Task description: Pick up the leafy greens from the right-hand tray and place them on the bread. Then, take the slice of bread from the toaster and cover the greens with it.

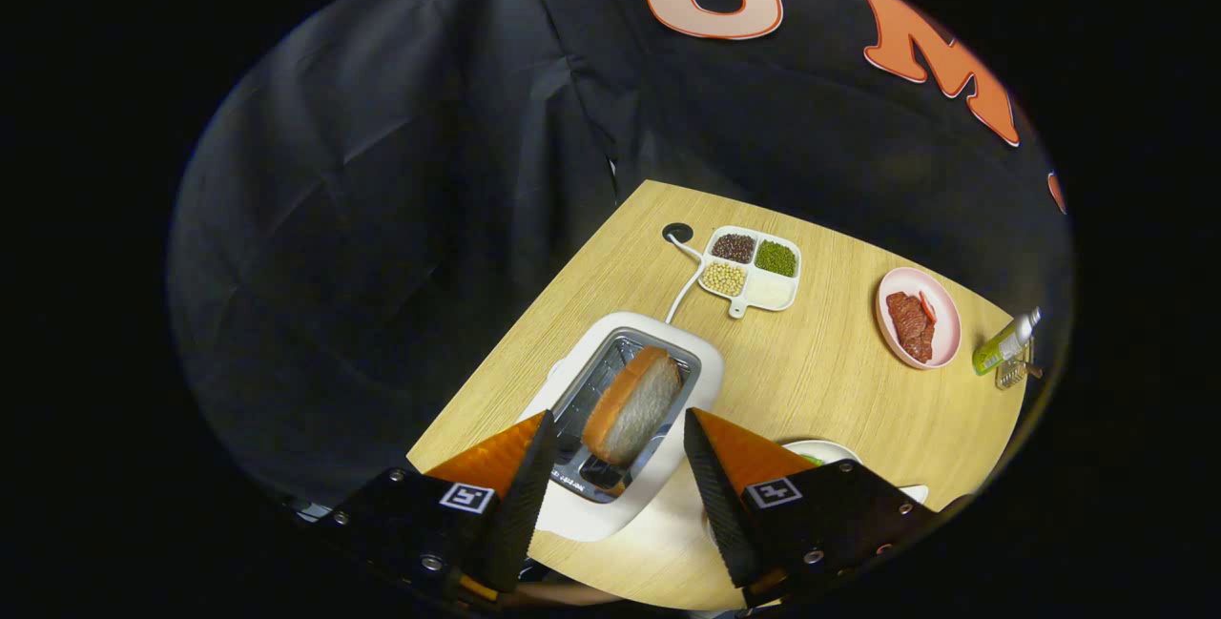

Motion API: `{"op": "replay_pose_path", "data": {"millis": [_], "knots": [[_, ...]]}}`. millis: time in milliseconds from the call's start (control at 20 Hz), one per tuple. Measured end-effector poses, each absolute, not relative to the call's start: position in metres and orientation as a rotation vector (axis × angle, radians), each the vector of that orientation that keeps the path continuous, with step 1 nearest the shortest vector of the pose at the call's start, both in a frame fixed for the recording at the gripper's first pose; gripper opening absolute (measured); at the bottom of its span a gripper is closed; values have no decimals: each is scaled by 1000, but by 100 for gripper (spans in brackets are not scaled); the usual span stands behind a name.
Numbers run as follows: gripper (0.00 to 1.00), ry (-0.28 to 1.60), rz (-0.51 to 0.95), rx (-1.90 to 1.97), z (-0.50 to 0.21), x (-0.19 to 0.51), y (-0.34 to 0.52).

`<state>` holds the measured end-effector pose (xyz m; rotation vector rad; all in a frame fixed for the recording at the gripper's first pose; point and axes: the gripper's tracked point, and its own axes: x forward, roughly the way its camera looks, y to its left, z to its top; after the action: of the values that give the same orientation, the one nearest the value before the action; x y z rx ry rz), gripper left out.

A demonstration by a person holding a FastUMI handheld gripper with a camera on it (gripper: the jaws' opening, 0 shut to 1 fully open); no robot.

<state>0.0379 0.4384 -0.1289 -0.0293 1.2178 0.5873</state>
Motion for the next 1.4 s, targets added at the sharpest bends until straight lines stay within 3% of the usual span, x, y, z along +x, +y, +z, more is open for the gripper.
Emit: {"op": "replay_pose_path", "data": {"millis": [250,450,700,900,1400], "knots": [[77,1284,488,-35,-154,50,445],[67,1329,467,-71,-170,46,446],[24,1329,480,-57,-169,45,449],[11,1283,508,-78,-163,46,439],[8,1152,591,152,-96,45,417]]}}
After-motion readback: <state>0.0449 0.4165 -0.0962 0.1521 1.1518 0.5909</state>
